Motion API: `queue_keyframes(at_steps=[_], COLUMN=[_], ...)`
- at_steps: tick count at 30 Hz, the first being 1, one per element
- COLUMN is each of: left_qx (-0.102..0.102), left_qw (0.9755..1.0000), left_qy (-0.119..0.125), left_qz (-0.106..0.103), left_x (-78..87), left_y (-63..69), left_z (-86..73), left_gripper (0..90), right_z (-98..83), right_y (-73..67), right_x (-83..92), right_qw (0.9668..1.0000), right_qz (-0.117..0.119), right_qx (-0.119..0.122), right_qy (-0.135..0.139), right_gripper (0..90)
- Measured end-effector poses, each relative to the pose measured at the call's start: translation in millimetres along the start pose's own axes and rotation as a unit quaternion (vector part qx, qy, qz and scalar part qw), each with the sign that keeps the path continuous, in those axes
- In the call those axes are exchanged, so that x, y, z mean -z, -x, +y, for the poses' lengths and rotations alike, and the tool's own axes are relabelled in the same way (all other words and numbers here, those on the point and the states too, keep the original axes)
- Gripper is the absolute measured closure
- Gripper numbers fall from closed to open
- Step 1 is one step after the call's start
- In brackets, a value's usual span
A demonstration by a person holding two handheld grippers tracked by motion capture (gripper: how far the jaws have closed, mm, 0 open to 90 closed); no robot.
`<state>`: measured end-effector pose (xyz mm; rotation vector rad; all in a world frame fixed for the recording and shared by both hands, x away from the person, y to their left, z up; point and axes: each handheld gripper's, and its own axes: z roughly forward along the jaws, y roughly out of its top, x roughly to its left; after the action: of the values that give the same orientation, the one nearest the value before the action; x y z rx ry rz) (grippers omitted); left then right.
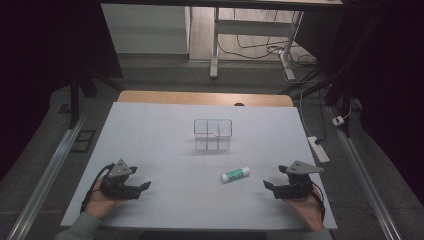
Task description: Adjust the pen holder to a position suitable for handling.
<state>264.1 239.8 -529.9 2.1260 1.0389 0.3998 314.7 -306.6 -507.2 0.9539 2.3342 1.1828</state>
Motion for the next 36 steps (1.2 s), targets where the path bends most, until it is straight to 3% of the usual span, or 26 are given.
queue_keyframes(at_steps=[19, 36], left_qx=[0.000, 0.001], left_qw=[1.0000, 1.0000], left_qy=[0.006, 0.005], left_qz=[-0.002, 0.000], left_x=[2.4, 2.9], left_y=[0.3, 0.1], left_z=[-0.2, -0.4], left_gripper=[21.6, 21.6], right_z=[6.1, 18.8], right_y=[-2.0, -6.1], right_x=[-6.6, -16.7], right_qw=[0.9999, 0.9999], right_qz=[-0.003, 0.007], right_qx=[0.004, 0.003], right_qy=[-0.013, -0.014], right_gripper=[15.9, 18.1])
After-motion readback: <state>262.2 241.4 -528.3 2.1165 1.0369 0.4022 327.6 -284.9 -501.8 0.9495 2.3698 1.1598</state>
